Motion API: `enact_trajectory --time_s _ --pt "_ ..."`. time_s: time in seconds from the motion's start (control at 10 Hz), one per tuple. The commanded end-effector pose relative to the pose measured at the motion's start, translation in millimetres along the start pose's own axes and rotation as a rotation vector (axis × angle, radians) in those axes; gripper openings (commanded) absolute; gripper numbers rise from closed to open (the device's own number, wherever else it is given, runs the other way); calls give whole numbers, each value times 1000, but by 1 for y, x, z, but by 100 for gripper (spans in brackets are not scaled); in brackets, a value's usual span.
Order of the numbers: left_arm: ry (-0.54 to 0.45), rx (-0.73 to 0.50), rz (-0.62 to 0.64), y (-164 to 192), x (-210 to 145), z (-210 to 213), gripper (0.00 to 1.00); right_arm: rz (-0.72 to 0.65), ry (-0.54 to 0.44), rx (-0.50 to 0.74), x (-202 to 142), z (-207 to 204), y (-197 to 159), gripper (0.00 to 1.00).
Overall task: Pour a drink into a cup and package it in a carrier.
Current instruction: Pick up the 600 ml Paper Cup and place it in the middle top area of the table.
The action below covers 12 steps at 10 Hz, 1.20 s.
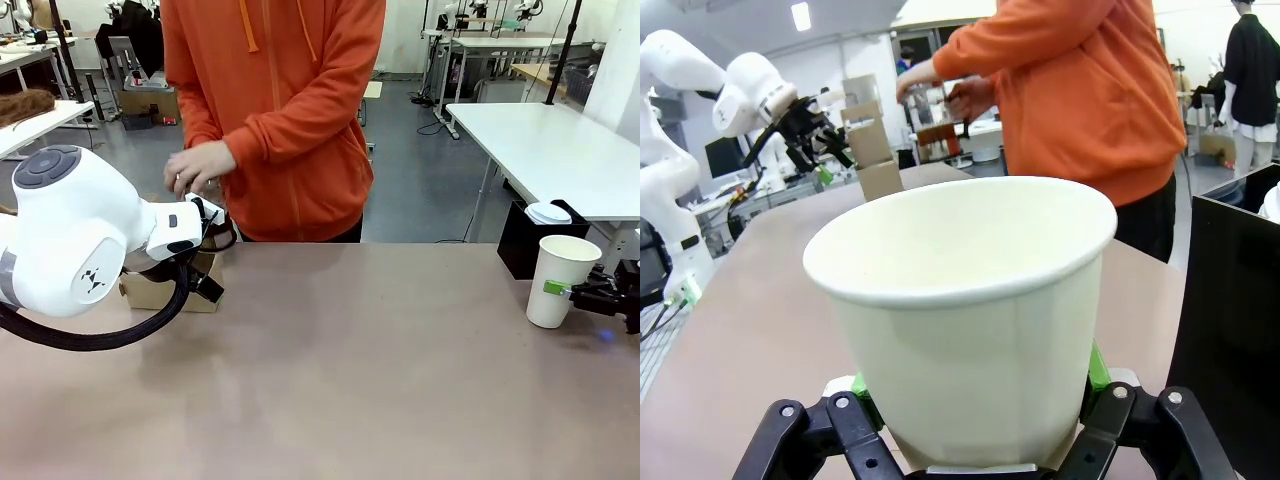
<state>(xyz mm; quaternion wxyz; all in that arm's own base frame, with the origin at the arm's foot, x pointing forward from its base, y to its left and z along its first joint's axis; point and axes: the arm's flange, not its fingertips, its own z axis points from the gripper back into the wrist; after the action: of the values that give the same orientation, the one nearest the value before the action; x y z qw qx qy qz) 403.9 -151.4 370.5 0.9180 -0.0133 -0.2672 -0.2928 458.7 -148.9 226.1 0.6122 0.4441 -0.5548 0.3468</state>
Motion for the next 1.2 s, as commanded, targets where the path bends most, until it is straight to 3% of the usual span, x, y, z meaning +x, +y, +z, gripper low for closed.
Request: enact_trajectory --time_s 0.0,0.3,0.6,0.8,1.1 --pt "-1 -1 0 0 0 0 100 14 15 -69 24 -5 20 81" --pt "-1 -1 0 0 0 0 100 3 -3 -109 90 -60 66 81" --pt "-1 -1 0 0 0 0 100 -39 42 -173 127 -153 77 81" --pt "-1 -1 0 0 0 0 100 -53 64 -174 127 -220 71 81" --pt "-1 -1 0 0 0 0 100 -62 47 -186 86 -291 45 81"
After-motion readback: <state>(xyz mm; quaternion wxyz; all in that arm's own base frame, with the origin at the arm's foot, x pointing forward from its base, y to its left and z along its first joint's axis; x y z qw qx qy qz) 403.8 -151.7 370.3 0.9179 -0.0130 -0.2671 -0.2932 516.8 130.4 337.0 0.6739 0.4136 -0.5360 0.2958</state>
